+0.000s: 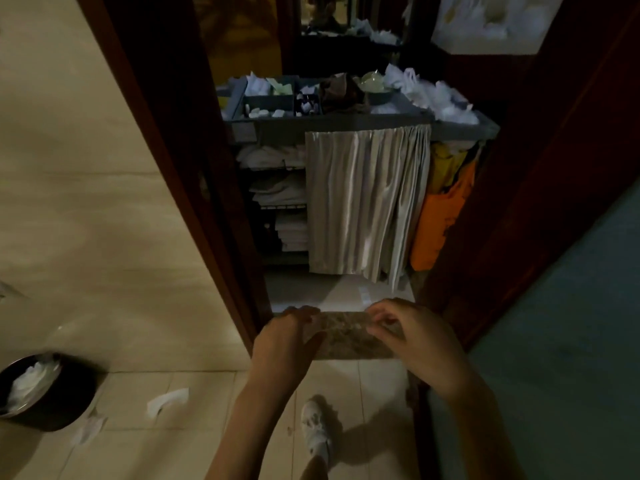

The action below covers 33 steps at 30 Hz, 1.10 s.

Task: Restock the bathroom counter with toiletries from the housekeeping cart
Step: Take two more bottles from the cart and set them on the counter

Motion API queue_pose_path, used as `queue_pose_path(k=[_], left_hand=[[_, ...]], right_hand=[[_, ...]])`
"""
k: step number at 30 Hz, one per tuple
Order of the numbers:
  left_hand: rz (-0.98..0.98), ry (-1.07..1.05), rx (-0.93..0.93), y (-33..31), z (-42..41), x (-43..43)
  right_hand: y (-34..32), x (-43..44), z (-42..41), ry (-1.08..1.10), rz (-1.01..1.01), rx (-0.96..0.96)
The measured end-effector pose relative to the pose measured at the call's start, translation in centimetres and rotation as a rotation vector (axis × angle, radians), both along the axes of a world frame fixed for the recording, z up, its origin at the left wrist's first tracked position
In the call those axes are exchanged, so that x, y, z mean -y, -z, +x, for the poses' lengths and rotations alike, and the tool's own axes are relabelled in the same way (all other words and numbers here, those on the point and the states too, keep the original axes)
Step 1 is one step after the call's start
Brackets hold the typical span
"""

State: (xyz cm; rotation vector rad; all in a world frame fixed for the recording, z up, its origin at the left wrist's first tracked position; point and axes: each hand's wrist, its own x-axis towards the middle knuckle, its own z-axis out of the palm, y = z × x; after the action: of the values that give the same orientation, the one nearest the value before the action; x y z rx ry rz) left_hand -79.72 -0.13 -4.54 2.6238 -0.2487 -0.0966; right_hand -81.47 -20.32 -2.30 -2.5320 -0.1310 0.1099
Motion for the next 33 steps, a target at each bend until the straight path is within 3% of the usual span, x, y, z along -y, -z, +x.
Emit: queue_pose_path(k=[9,17,33], left_hand=[[-0.023,-0.022,0.086,-2.3,19.0,1.8],[-0.043,-0.036,-0.027,-1.2,29.9,3.5],[-0.142,-0.307,0.091,-3.2,52.4,11.4]], right_hand=[[-3.1,2.2,18.6,0.013,0.043,0.091],[-3.1,3.2,30.8,-0.023,0.043,0.065],[-4.9,10.3,58.3,-0.263,0.091,0.075]])
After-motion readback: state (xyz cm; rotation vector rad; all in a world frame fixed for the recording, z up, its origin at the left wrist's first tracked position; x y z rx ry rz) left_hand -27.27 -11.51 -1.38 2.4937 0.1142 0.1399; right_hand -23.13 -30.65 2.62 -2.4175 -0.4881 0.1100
